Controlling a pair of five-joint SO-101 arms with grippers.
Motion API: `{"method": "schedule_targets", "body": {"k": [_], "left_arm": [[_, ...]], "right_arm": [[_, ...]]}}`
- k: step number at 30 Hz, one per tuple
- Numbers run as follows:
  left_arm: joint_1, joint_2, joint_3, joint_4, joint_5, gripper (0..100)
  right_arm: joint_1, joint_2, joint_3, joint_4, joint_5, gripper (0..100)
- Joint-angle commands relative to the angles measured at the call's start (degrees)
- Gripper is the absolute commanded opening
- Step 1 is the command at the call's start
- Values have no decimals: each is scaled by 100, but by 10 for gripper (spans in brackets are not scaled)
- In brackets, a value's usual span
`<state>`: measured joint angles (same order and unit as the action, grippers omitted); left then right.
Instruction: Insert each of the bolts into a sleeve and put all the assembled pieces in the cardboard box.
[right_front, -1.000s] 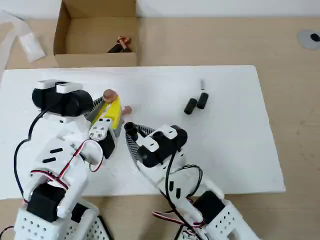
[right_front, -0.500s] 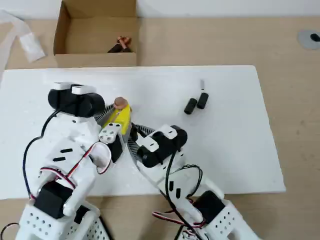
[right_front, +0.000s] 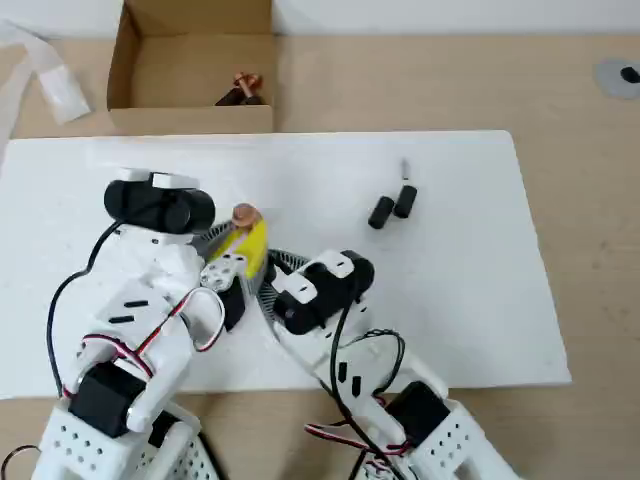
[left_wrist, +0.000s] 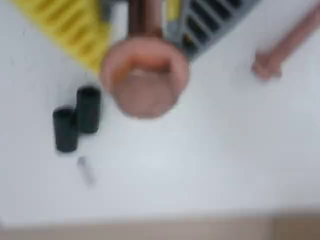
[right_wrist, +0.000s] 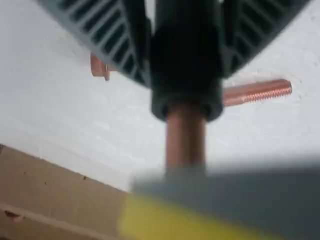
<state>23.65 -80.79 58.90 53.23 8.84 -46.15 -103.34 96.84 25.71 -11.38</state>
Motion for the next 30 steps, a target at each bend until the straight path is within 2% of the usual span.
{"method": "schedule_targets", "body": {"k": [1,5,8,10,15,19,24,30], "left_arm": [[53,4,-668,756,264,186],[53,4,-1380,1600,264,201],[18,13,-1987,2110,220,202],[-44,154,-2505,2418,-70,198],[-1125,1402,-3209,2637,-870,119],[-1626,2624,-3270,2462,-1073,89],[-1943,3837,-3543,2426,-1046,86],[-2330,4690,-3745,2418,-1081,88]], "right_arm": [[101,-567,-136,-114,26,9],[136,-567,-145,229,26,9],[426,-567,-163,237,18,9],[655,-567,-321,237,18,9],[1042,-558,-831,18,387,9],[1376,-286,-927,-580,571,9],[1675,945,-1789,-1055,229,9],[1824,3600,-3758,-1090,-193,9]]}}
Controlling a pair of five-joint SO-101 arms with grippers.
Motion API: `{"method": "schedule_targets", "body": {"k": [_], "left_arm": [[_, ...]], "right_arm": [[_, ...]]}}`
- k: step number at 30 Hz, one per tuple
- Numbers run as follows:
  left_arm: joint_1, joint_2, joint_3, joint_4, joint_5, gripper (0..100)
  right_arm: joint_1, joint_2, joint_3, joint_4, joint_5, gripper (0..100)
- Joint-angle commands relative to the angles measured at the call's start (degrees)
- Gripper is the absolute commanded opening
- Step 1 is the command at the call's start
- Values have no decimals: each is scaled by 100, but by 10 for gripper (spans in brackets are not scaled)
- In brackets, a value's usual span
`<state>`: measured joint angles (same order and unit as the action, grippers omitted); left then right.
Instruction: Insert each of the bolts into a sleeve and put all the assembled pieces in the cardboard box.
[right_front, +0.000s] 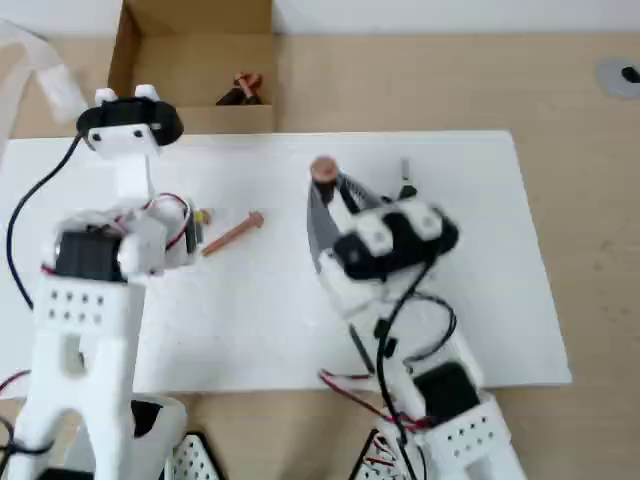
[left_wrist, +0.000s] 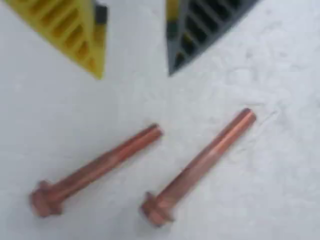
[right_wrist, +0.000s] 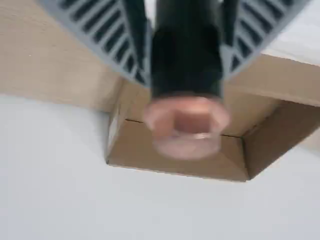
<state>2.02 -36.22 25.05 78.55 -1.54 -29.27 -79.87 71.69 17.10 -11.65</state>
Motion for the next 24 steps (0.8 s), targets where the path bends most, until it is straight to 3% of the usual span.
{"method": "schedule_targets", "body": {"k": [1,13,24], "left_arm": [[-193,321,-378,-114,-53,88],[-545,470,-316,-70,-26,86],[-1055,470,-316,-62,-26,86]], "right_arm": [[136,1780,-1569,-229,-193,9],[426,7855,-6651,-229,-563,9],[470,12154,-11266,-229,-563,10]]}}
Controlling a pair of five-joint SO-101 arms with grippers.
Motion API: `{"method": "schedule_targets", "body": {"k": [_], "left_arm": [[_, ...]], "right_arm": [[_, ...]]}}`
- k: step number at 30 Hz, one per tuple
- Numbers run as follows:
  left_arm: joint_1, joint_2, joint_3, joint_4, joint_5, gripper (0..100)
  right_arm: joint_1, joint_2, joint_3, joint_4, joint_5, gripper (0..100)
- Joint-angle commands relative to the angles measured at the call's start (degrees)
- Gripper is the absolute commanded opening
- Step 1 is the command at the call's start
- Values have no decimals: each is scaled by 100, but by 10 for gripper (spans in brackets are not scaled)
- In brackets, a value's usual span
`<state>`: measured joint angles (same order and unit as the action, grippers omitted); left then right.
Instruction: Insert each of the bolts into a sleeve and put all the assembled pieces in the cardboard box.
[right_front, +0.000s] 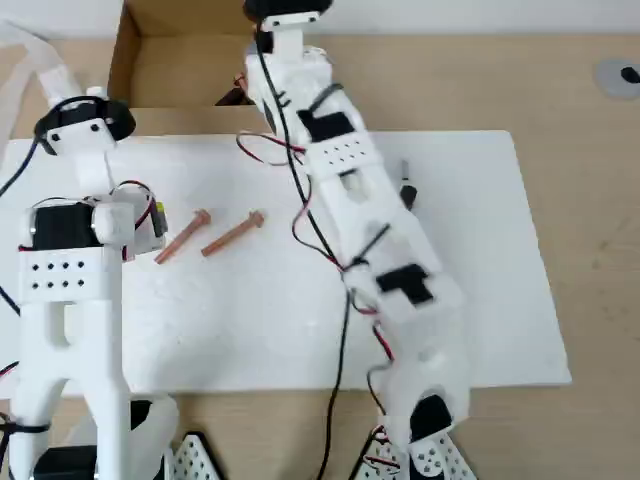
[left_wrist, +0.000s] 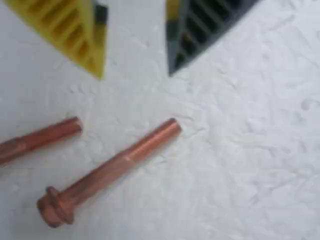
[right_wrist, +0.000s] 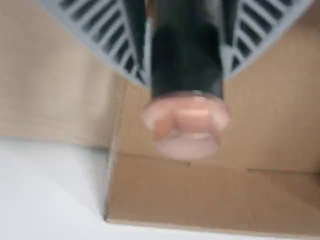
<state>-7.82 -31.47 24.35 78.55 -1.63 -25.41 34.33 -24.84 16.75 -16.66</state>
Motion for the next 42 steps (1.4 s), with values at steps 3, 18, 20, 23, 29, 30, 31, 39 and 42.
{"method": "schedule_targets", "body": {"k": [3,18,20,23,29,30,31,39,42], "left_arm": [[-35,-4,-246,-62,-9,86],[-35,40,-237,-97,-35,89],[-35,57,-237,-97,-44,91],[-35,66,-167,-149,-255,153],[281,936,-35,-352,-1345,206],[352,1200,-53,-352,-1512,206],[396,1473,-62,-369,-1662,206],[422,3257,-677,-396,-2145,206],[352,3609,-1073,-396,-2136,206]], "right_arm": [[92,1868,-2932,-193,-53,12],[-101,5349,-6686,475,-26,289],[-110,5341,-6703,545,-26,291],[-127,5288,-6809,589,-26,289],[4,4673,-7073,1741,-53,289],[40,4532,-7073,1908,-53,289],[127,4382,-7064,2040,-53,289],[716,3345,-7064,2690,-62,289],[822,3020,-7064,3007,-62,289]]}}
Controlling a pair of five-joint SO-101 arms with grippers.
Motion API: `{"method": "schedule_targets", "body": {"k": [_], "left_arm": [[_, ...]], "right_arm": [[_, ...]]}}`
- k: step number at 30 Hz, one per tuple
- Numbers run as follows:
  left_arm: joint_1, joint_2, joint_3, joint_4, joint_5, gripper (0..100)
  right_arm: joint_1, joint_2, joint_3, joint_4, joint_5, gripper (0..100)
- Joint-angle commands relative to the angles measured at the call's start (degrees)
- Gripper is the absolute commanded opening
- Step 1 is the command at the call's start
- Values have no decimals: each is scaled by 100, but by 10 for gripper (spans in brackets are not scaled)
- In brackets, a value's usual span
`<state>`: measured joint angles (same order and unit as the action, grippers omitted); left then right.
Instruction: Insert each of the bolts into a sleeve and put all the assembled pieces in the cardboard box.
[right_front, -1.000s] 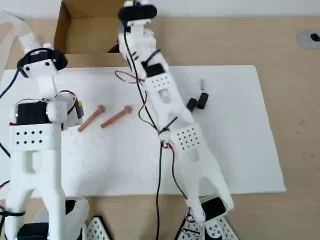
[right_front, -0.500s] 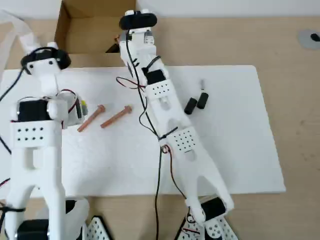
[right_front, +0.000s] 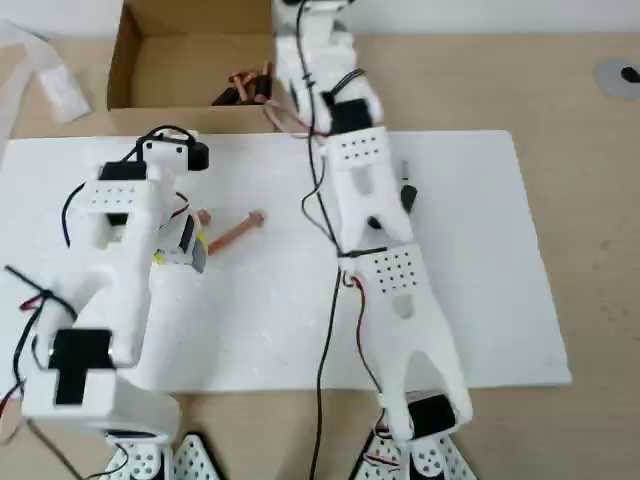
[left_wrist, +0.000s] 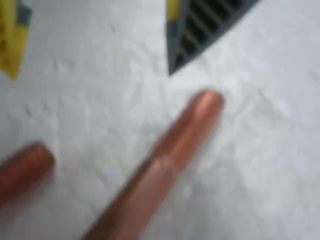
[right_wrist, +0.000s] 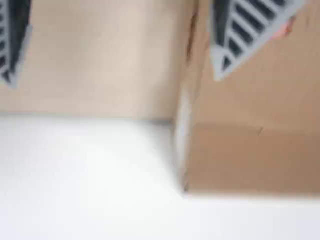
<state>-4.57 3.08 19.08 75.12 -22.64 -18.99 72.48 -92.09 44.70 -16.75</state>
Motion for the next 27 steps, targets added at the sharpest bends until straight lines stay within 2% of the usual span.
{"method": "schedule_targets", "body": {"k": [1,7,10,21,27], "left_arm": [[-18,207,-686,-53,-35,206],[-167,242,-1152,-53,-97,206],[-149,259,-1160,-70,-501,206],[-149,259,-607,-1055,-2268,206],[-149,338,-404,-1521,-2418,206]], "right_arm": [[189,-875,-338,316,-53,289],[233,-1086,-338,695,-53,289],[233,-1086,-338,686,-53,289],[224,-1086,-338,677,-53,290],[233,-1095,-338,659,-44,291]]}}
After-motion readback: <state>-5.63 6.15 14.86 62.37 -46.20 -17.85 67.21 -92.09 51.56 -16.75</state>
